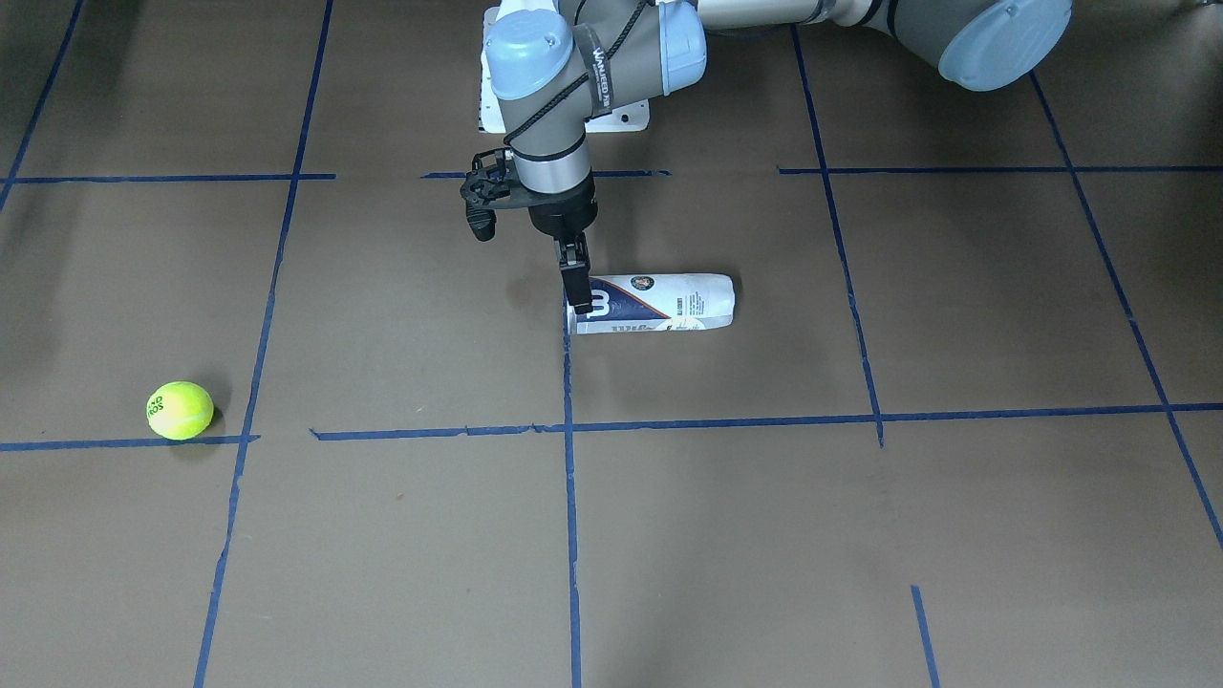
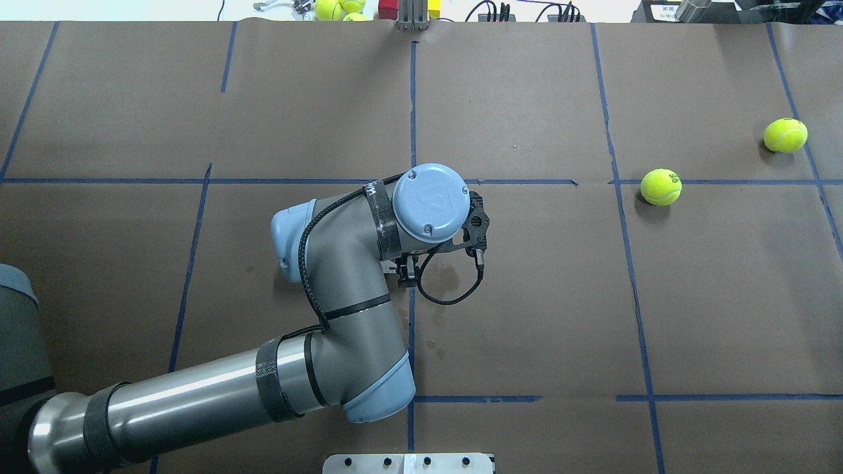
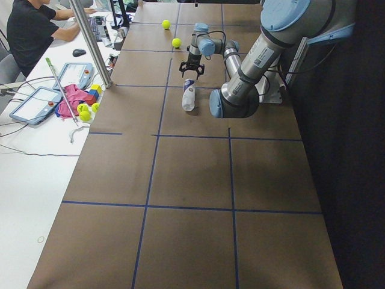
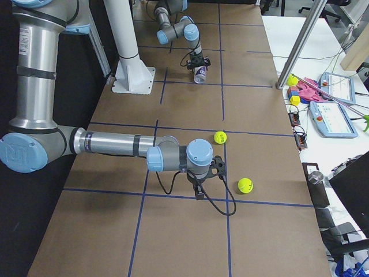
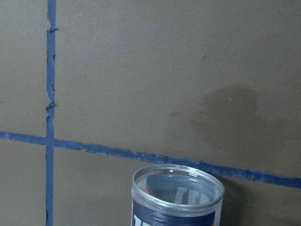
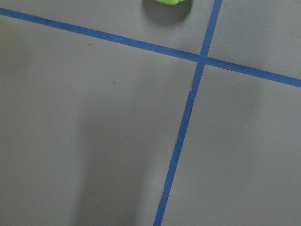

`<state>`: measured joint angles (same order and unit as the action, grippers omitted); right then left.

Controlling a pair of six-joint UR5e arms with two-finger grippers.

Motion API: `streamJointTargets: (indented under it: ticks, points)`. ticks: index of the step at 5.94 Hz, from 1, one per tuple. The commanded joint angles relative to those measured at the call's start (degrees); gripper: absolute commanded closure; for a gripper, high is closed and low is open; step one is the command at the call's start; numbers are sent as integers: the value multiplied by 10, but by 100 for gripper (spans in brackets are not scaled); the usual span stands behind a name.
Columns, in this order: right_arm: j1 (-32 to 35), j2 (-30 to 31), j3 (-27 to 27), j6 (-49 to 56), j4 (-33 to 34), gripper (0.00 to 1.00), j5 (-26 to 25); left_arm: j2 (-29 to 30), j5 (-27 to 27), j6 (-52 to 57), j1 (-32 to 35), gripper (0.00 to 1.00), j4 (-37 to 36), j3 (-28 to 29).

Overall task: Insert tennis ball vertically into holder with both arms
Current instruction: 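Grasp the clear can with the left gripper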

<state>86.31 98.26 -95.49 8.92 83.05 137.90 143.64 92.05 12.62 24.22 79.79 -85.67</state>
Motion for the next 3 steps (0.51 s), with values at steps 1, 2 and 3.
streamJointTargets:
  ticks: [1, 2, 3]
  points:
    - [0, 0, 3, 0, 0, 0, 0, 4, -20, -1, -9, 0, 0, 26]
    - [0, 0, 4, 0, -1, 0, 0, 9, -23, -1, -9, 0, 0, 29]
    - [0, 0, 5, 0, 0, 0, 0, 14, -37, -1, -9, 0, 3, 41]
